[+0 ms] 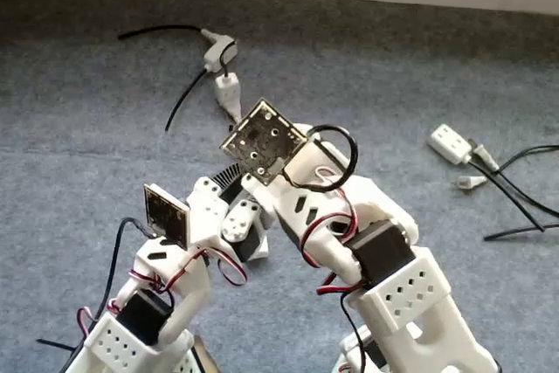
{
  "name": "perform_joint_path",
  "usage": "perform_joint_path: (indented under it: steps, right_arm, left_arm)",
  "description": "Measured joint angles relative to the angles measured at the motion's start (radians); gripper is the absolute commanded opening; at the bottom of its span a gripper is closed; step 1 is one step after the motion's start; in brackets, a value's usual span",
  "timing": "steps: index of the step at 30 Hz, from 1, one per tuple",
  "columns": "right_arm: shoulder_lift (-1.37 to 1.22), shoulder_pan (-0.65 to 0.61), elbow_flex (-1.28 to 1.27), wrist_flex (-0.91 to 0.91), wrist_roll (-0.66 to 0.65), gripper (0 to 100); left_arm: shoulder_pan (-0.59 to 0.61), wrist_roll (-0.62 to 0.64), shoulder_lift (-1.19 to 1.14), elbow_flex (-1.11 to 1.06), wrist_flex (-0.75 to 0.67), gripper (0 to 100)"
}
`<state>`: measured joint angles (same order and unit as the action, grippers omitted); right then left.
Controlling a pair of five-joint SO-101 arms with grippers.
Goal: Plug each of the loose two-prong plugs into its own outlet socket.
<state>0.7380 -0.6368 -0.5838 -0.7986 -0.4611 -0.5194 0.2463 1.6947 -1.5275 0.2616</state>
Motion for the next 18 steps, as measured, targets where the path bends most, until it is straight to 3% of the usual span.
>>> perform_joint_path:
  steps: [8,18]
  right_arm:
    - [-0.244,0.074,0.014,0.115,-0.003,0.8]
    - [-0.327,0.095,0.017,0.189,-0.080,0.8]
  left_arm:
    - [0.044,0.000,-0.008,0.011,0.015,1]
    - [0.087,0.006,0.009,0.008,0.017,1]
